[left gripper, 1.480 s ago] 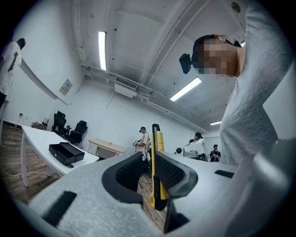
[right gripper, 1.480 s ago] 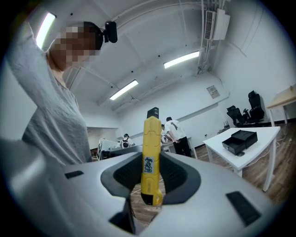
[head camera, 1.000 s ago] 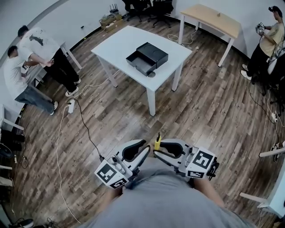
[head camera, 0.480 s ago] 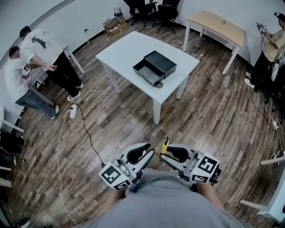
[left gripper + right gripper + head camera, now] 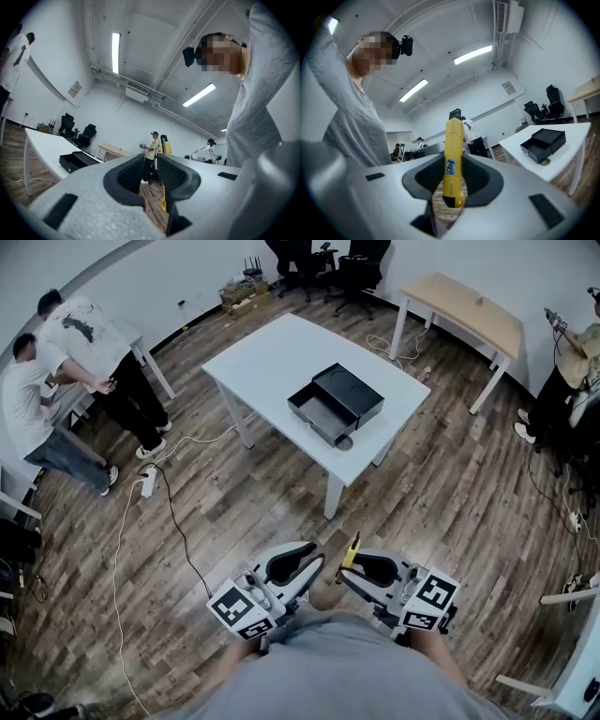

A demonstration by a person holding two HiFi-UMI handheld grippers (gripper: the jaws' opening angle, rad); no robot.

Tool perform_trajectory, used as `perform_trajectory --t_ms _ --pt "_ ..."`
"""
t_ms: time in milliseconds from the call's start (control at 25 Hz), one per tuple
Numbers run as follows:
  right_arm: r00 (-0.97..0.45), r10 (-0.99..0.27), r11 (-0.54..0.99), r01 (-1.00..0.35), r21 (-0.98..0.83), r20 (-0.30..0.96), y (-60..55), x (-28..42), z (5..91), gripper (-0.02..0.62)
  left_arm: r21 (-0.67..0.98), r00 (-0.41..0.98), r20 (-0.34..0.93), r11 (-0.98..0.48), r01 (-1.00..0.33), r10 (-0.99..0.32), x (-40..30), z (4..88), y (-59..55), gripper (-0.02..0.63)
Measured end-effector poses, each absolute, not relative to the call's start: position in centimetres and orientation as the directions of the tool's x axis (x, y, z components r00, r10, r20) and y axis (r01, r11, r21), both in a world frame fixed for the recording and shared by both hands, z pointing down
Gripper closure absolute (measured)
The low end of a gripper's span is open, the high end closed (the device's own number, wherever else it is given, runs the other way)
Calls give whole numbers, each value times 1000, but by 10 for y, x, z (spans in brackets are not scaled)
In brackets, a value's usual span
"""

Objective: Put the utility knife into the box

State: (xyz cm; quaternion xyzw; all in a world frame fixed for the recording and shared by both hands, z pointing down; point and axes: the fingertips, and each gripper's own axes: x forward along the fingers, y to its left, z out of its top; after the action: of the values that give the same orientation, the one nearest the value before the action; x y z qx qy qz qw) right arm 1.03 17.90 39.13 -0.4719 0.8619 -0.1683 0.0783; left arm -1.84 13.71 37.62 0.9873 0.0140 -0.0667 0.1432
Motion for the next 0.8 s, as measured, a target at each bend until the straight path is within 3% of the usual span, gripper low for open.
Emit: perform_trajectory --t_ms 800 --pt "-500 -864 451 -819 -354 56 53 26 397 469 286 984 -168 -952 106 59 -3 379 10 534"
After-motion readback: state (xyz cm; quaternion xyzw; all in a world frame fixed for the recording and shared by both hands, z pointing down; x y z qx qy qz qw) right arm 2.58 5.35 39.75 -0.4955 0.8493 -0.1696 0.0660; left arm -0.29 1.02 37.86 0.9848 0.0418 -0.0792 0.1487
